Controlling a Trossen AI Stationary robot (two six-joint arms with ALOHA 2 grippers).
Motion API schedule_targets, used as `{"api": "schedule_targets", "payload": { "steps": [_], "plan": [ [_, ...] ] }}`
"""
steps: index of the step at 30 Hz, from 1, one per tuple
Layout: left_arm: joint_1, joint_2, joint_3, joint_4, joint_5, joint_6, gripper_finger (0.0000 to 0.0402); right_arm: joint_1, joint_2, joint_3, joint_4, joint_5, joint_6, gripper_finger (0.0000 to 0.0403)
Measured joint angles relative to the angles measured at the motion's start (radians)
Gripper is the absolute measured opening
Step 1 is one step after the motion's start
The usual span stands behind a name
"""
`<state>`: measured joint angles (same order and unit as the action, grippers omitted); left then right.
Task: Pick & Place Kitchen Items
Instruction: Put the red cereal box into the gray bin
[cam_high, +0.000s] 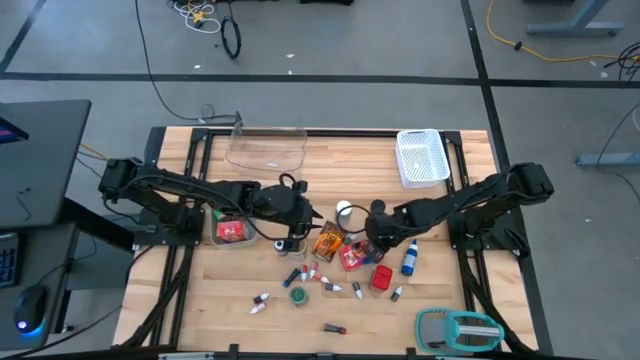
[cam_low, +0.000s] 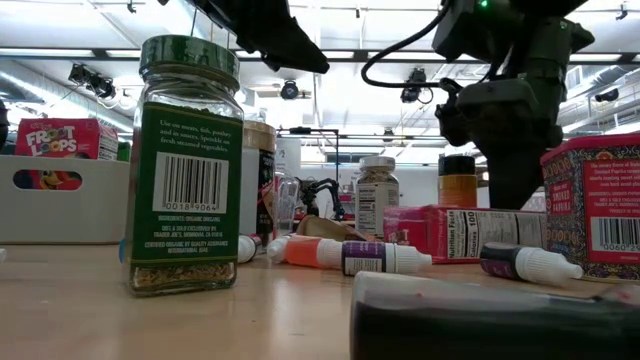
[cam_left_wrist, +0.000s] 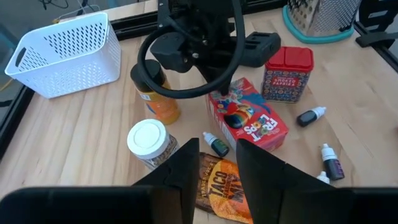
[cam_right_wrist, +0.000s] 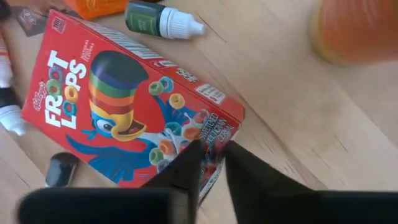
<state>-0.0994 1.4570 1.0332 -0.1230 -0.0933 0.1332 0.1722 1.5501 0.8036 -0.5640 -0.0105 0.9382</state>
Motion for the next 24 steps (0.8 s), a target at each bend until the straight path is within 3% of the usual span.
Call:
{"api": "schedule_targets", "payload": {
  "steps": [3, 18, 24],
  "plan": [
    [0.0, 0.0, 0.0, 0.0, 0.0, 0.005, 0.0116, 0.0, 0.001, -0.002, 0.007, 0.0, -0.024, 0.0012],
    [0.0, 0.0, 0.0, 0.0, 0.029, 0.049, 0.0116, -0.001, -0.064, 0.18, -0.063, 0.067, -0.247, 0.0002],
    [-0.004, 0.0, 0.0, 0.004, 0.083, 0.117, 0.0119, -0.001, -0.098, 0.283, -0.09, 0.194, -0.354, 0.0001]
  ]
}}
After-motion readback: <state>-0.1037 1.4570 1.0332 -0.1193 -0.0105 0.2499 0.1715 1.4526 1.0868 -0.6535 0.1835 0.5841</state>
